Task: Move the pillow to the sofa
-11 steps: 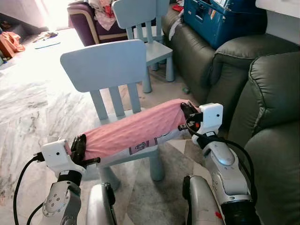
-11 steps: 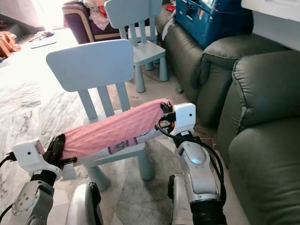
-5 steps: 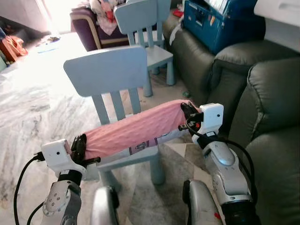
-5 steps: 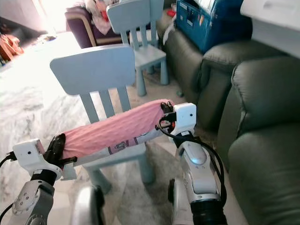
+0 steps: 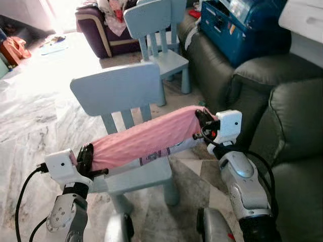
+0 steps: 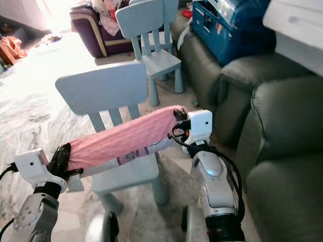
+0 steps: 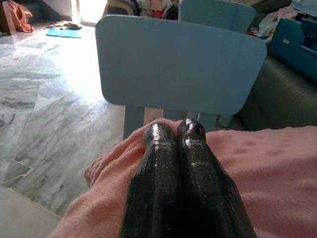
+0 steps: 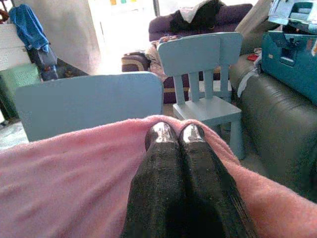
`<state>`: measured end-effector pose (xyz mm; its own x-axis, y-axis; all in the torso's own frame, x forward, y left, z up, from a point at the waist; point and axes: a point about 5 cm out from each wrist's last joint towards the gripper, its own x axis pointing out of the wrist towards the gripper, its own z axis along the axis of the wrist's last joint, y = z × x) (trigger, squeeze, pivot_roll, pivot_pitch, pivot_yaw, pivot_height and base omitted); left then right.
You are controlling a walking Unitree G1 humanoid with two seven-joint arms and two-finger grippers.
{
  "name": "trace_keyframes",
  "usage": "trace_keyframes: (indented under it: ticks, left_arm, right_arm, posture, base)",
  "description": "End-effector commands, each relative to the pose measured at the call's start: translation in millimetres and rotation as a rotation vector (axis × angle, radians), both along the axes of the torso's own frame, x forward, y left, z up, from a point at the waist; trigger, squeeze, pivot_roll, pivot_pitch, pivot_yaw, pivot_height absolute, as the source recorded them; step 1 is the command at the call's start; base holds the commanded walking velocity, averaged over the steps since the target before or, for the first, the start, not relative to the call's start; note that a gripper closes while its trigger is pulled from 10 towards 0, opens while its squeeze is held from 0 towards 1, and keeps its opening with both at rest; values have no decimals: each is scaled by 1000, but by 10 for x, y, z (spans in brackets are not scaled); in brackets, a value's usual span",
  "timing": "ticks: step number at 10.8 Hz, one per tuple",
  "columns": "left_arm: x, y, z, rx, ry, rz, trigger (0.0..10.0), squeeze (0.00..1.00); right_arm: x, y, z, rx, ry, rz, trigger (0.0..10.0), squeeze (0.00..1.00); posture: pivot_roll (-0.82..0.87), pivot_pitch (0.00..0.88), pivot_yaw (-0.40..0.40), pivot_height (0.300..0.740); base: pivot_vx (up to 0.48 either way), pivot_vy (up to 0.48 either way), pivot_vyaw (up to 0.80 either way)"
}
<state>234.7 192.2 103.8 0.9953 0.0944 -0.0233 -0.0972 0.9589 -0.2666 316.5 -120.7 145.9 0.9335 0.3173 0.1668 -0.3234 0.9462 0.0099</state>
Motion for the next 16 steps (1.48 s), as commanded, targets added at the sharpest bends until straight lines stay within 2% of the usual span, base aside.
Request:
trace_keyframes:
  ticks: [1,4,16]
  left_arm:
    - [-4,64,13,16,-2,14,0,0]
    - [4,65,14,16,-2,13,0,0]
    - [38,58,-6,21,12,-7,0,0]
  right_arm:
    - [14,19,90,12,-32,0,0,0]
    - [28,21,101,12,-36,0,0,0]
    - [51,18,125,12,-47,2,0,0]
  posture:
    - [-153,20,100,690]
    - [-153,18,102,740]
    - [-156,10,103,740]
  base:
    - [0,0,0]
    - [0,0,0]
    - [0,0,0]
